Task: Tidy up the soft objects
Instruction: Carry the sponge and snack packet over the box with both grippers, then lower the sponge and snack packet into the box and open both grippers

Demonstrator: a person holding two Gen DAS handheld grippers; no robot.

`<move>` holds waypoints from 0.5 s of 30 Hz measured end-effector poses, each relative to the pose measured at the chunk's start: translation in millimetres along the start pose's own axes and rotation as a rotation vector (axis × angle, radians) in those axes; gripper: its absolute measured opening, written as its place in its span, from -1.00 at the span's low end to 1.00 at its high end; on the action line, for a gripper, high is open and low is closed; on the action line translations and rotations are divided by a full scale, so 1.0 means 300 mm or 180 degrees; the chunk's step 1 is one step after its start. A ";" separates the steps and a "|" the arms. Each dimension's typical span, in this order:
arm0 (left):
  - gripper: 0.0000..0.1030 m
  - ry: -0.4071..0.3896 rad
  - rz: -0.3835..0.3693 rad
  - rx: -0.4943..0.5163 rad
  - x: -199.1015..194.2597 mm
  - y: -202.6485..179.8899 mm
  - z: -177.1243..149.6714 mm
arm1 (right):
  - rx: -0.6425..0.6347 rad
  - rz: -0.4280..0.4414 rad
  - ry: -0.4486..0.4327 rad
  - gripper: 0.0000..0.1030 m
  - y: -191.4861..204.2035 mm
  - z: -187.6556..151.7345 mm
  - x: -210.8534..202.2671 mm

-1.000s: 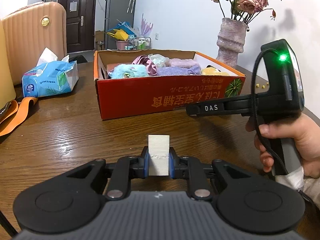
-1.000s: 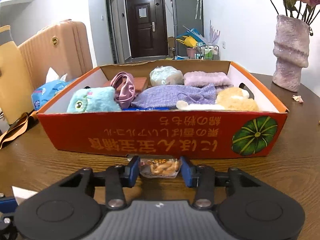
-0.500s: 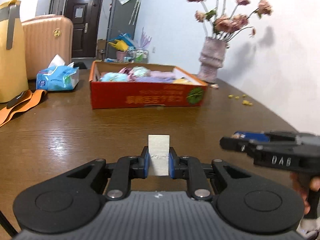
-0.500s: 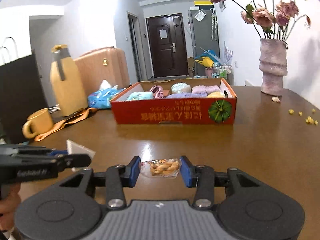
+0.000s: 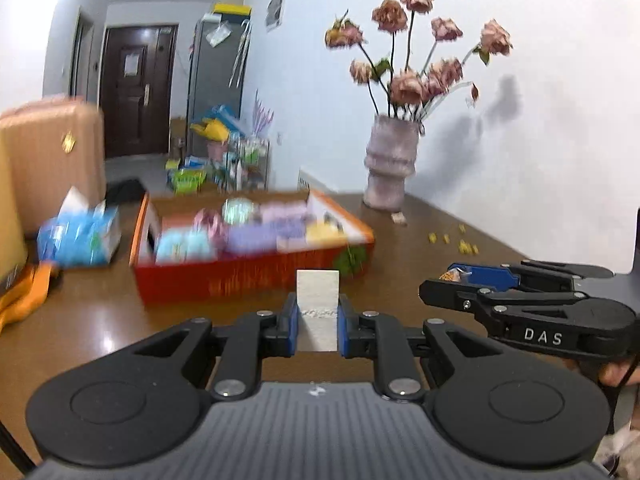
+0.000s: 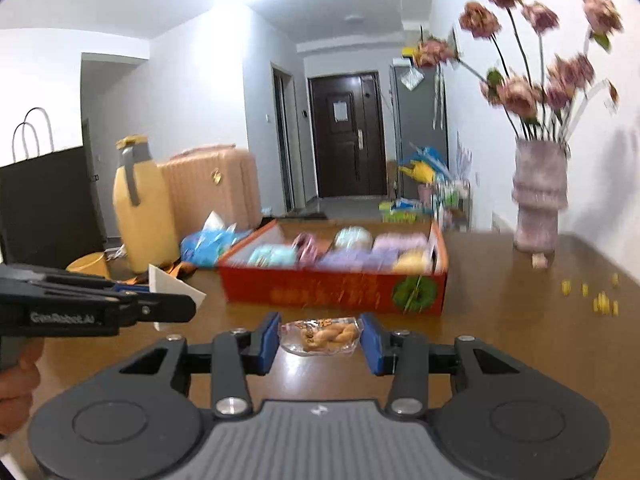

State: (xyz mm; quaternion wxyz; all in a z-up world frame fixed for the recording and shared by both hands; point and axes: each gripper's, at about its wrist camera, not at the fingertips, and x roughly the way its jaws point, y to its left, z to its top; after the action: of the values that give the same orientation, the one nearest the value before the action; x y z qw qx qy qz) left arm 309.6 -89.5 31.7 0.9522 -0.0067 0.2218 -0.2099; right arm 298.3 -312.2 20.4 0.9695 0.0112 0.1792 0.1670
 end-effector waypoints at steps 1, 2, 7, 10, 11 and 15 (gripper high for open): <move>-0.64 0.0014 -0.0010 0.0016 0.052 0.011 0.044 | -0.0005 0.0020 0.0005 -0.18 -0.038 0.050 0.054; -0.64 0.0055 -0.0024 0.0024 0.114 0.026 0.091 | 0.0021 0.0051 0.0000 -0.18 -0.073 0.094 0.109; -0.64 0.0472 0.0003 -0.0091 0.532 0.123 0.271 | 0.0135 -0.0038 0.0269 -0.18 -0.242 0.282 0.489; -0.64 0.0714 0.0058 -0.0182 0.740 0.166 0.293 | 0.0158 -0.0099 0.0478 -0.17 -0.295 0.330 0.711; -0.64 0.0772 0.0100 -0.0171 0.793 0.174 0.293 | 0.0175 -0.0135 0.0589 -0.17 -0.316 0.337 0.796; -0.36 0.0991 0.0068 -0.0314 0.966 0.215 0.261 | 0.0069 -0.0364 0.0861 -0.10 -0.354 0.308 1.014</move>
State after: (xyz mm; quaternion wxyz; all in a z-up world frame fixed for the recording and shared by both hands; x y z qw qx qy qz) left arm 604.2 -153.8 -26.1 0.9070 -0.0185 0.3767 -0.1871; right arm 632.5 -309.3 -6.5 0.9442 -0.0112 0.3104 0.1095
